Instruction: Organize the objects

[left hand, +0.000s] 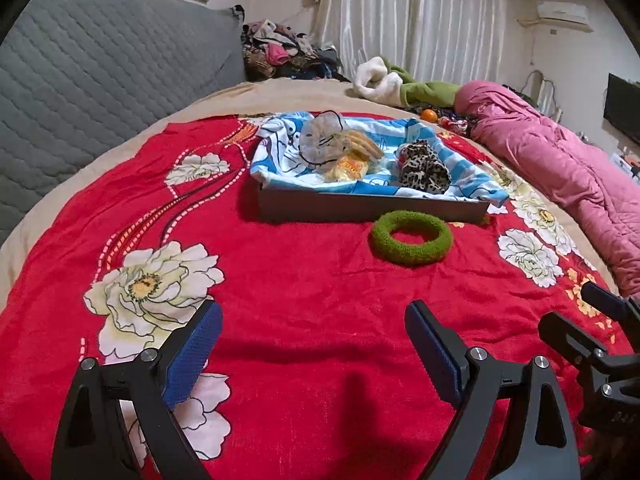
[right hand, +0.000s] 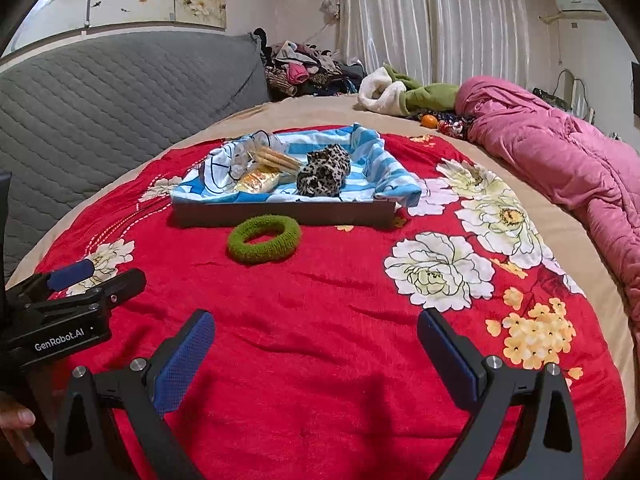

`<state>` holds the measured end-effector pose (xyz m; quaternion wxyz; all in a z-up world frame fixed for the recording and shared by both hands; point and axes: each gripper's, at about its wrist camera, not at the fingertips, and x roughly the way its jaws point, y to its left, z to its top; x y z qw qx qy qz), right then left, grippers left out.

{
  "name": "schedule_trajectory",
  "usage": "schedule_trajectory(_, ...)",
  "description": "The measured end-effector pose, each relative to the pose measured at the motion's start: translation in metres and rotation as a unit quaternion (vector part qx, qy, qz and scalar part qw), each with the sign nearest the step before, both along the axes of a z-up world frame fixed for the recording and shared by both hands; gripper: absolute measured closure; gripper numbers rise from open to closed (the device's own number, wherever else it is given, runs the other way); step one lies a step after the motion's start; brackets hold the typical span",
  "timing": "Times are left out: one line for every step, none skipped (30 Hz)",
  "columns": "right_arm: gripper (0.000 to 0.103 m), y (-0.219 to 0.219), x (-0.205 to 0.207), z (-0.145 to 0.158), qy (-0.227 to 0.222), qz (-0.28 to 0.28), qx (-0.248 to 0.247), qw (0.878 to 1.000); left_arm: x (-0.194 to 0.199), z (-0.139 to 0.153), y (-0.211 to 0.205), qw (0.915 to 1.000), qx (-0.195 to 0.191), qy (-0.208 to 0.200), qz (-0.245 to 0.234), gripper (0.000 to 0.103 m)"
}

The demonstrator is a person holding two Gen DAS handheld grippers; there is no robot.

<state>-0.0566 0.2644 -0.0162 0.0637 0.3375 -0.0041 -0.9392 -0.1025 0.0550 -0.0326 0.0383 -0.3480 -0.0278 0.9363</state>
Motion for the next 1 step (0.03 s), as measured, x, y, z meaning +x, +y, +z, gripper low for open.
schedule_trajectory(0.001,0.0001,-0.0006,-0.0011,-0.001,0.0,0.0,1.0,-0.0007,-0.0015,-0.0004,1.0,-0.001,0.0,0.001,0.01)
